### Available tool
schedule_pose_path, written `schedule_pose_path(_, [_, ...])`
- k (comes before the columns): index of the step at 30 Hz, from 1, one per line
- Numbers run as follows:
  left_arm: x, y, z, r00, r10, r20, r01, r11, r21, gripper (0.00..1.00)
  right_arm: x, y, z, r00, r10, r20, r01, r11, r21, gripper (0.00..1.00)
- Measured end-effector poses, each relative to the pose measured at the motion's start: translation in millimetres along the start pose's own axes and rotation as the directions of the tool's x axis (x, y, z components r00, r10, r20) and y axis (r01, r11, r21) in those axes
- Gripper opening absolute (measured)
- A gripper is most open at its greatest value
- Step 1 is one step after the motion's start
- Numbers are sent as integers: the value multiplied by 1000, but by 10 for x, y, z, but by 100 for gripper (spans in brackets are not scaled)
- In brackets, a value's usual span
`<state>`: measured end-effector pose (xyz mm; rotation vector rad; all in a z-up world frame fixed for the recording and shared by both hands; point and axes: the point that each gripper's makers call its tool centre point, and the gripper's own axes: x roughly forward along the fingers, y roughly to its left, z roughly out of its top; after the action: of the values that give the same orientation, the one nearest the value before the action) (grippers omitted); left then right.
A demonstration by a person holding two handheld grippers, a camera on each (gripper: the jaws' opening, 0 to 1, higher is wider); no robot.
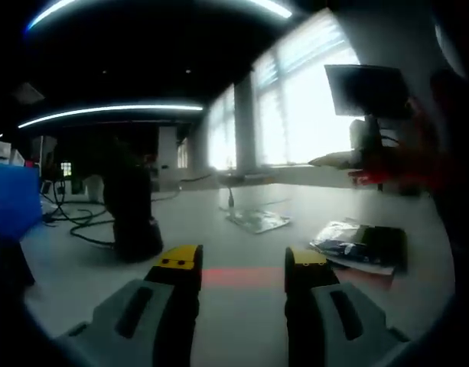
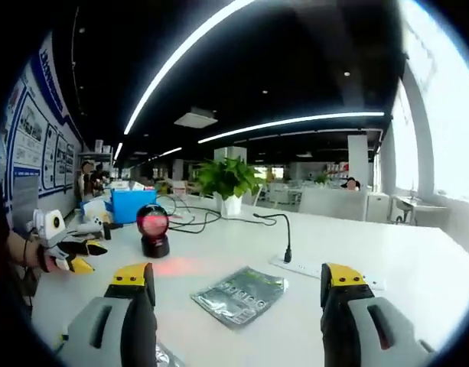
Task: Clip sheet goods on table flip sheet goods clip sheet goods scan sheet goods put sheet goods back to table
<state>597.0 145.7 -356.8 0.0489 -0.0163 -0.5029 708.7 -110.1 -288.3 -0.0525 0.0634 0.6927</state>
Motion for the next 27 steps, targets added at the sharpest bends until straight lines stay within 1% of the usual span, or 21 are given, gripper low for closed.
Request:
schedule_pose_path(3, [5,-10,-4,1000,-8,-1,8,1000,-1,35,-104,-32,-27,1000,-27,-6,27,1000,6,83])
schedule_pose_path(4, [6,-6,-3,1000,-13,0,13,1000,-13,35,-141,-39,-34,999,-36,-7,36,999,5,83])
schedule_pose_path(7, [4,85,-15,1000,21,-3,-21,999,-45,35,-249,-55,-43,998,-59,-17,59,998,-5,83])
schedule_pose_path(10, [8,119,-9,999,38,-2,-38,998,-50,35,-366,-53,-27,997,-70,-15,70,998,1,82])
schedule_pose_path(12, [10,109,-2,999,32,1,-32,998,-47,35,-448,-41,-11,997,-74,-3,74,997,5,82])
schedule_pose_path(15, [5,69,29,1000,16,17,-15,999,-36,35,-570,-29,36,996,-78,31,79,997,-16,82])
schedule_pose_path(17, [8,81,16,1000,27,9,-27,999,-23,35,-659,-37,53,995,-84,51,84,996,-10,81])
schedule_pose_path(19, [12,108,-14,999,51,-7,-51,999,-7,35,-741,-60,47,994,-91,64,91,996,3,80])
schedule_pose_path(22, [5,129,-9,998,64,-7,-64,998,1,36,-820,-109,-1,993,-102,63,102,995,5,80])
schedule_pose_path(23, [-2,156,8,997,71,3,-71,997,-18,36,-851,-137,-22,992,-112,55,111,994,7,80])
schedule_pose_path(24, [-3,206,16,996,91,8,-91,994,-56,36,-894,-176,-54,991,-130,39,129,991,26,80])
schedule_pose_path(25, [-5,234,18,995,96,10,-95,992,-79,36,-943,-211,-51,988,-151,45,148,987,57,80])
schedule_pose_path(26, [-6,237,34,996,89,19,-87,991,-99,36,-999,-200,-49,987,-147,60,142,986,91,79])
schedule_pose_path(27, [-10,250,46,995,95,20,-92,991,-96,36,-1040,-207,-72,988,-143,57,138,987,85,80])
